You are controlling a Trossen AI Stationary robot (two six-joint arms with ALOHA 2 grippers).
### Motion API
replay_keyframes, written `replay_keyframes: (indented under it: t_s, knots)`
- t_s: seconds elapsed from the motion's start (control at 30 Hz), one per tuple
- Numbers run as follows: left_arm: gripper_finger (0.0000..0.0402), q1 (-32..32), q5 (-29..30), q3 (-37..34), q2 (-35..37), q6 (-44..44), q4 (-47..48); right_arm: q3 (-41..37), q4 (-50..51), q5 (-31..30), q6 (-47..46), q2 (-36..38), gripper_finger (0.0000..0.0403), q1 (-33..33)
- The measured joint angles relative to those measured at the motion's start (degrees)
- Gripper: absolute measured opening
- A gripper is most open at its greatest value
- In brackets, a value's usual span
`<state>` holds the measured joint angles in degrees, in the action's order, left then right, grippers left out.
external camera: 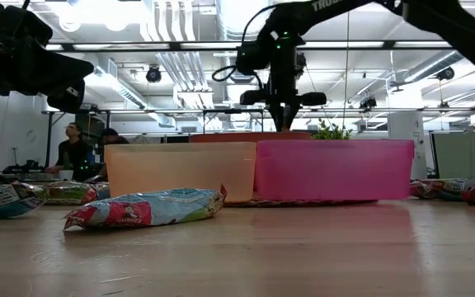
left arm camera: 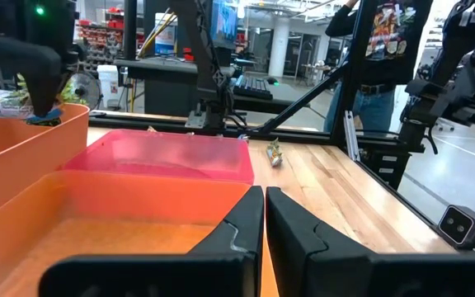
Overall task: Pick and place Granola Bars by type
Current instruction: Put the yellow granola bar into the orange bin
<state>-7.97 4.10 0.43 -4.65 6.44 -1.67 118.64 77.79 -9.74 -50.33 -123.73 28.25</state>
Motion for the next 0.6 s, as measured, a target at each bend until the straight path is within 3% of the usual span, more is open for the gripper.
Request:
replay_keyframes:
  t_s: [0.6]
  knots:
    - [0.0000, 0.0, 0.0, 0.0, 0.0, 0.0, 0.0, -1.0, 0.5, -0.7, -1.8, -2.9, 0.0011, -0.1]
